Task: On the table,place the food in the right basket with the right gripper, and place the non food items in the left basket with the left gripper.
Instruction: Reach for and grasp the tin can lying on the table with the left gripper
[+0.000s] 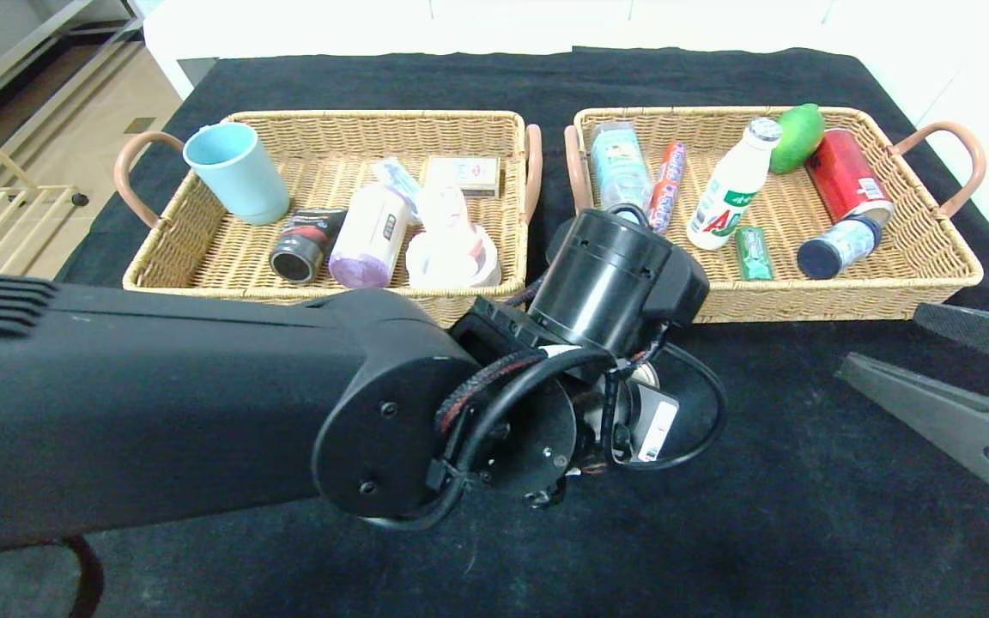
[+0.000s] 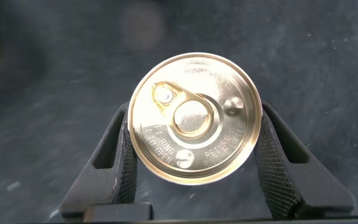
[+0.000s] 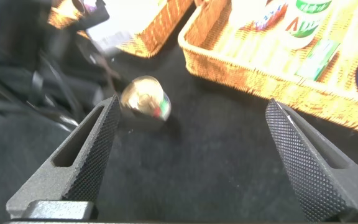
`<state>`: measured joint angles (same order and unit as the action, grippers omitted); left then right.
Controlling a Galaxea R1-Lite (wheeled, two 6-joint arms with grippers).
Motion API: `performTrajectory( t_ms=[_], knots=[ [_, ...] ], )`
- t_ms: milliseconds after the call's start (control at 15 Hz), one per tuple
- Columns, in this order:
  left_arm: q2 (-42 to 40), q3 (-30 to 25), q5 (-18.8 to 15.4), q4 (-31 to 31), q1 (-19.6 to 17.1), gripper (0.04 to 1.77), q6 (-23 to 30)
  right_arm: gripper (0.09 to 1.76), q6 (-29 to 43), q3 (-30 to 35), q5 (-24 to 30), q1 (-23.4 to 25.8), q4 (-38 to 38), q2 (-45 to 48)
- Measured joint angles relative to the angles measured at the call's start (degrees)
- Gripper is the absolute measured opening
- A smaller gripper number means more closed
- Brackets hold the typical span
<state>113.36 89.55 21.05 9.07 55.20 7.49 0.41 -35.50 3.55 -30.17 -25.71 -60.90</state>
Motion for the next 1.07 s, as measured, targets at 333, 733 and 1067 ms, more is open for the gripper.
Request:
performTrajectory(
  t_ms=[333,733,1067],
  knots=[
    [3.7,2.0,0.6,-0.1,0.7,1.11,0.0,1.71,0.0,-0.3,0.0,0.1,0.2,0.8],
    [4.7,2.3,0.9,-0.4,0.9,1.26,0.0,1.71,0.0,-0.1,0.3,0.0,0.1,1.0],
    [4.6,2.6,1.6,0.0,0.9,1.47,0.1,1.71,0.0,0.0,0.3,-0.1,0.1,1.0]
  ],
)
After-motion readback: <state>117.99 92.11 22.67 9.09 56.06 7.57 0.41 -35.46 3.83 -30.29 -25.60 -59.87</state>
